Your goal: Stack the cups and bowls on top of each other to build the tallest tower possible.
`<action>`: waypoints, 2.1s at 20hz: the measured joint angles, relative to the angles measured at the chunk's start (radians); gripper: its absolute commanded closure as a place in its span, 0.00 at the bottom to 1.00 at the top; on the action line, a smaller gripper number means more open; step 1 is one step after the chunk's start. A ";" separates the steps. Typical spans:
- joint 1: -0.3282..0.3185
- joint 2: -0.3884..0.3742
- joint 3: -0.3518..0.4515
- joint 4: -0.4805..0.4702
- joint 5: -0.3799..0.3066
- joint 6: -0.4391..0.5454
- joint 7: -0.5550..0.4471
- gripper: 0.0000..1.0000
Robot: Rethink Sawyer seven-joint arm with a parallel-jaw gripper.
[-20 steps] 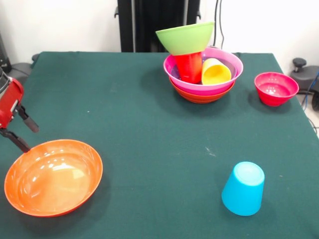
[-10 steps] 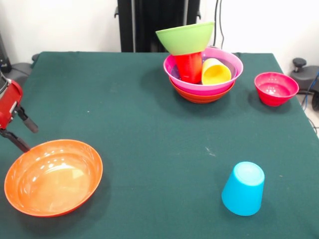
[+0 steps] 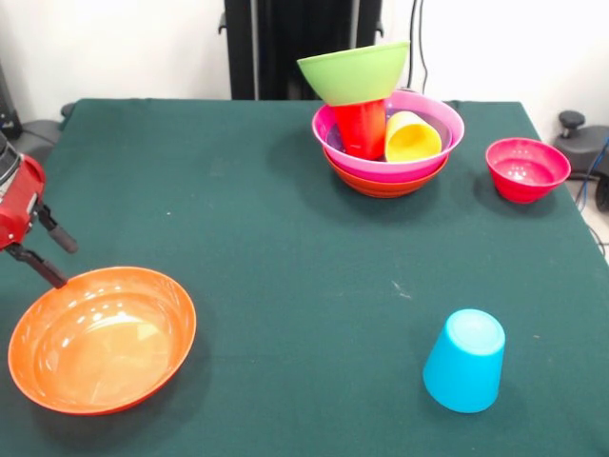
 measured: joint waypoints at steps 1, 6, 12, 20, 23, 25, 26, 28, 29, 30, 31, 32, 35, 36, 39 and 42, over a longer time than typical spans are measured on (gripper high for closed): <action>-0.001 0.000 0.000 0.003 0.000 0.000 -0.022 0.00; -0.001 0.001 0.002 0.003 0.000 0.000 -0.063 0.00; -0.002 0.004 0.007 0.003 0.003 -0.004 -0.104 0.00; -0.002 0.027 0.012 0.003 0.029 -0.039 -0.112 0.00; -0.002 0.035 0.012 0.003 0.034 -0.050 -0.112 0.00; -0.001 0.045 0.012 0.003 0.034 -0.065 -0.112 0.00; -0.001 0.047 0.012 0.003 0.034 -0.068 -0.112 0.00; 0.001 0.051 0.012 0.003 0.034 -0.076 -0.112 0.00; 0.002 0.053 0.012 0.003 0.034 -0.081 -0.112 0.00; 0.002 0.054 0.012 0.003 0.034 -0.082 -0.112 0.00; 0.003 0.057 0.012 0.003 0.034 -0.084 -0.112 0.00; 0.004 0.060 0.012 0.003 0.034 -0.085 -0.112 0.00; 0.006 0.074 0.012 0.003 0.034 -0.085 -0.112 0.00; 0.006 0.076 0.012 0.003 0.034 -0.085 -0.112 0.00; 0.010 0.088 0.012 0.003 0.034 -0.085 -0.112 0.00; 0.014 0.095 0.012 0.003 0.034 -0.085 -0.112 0.00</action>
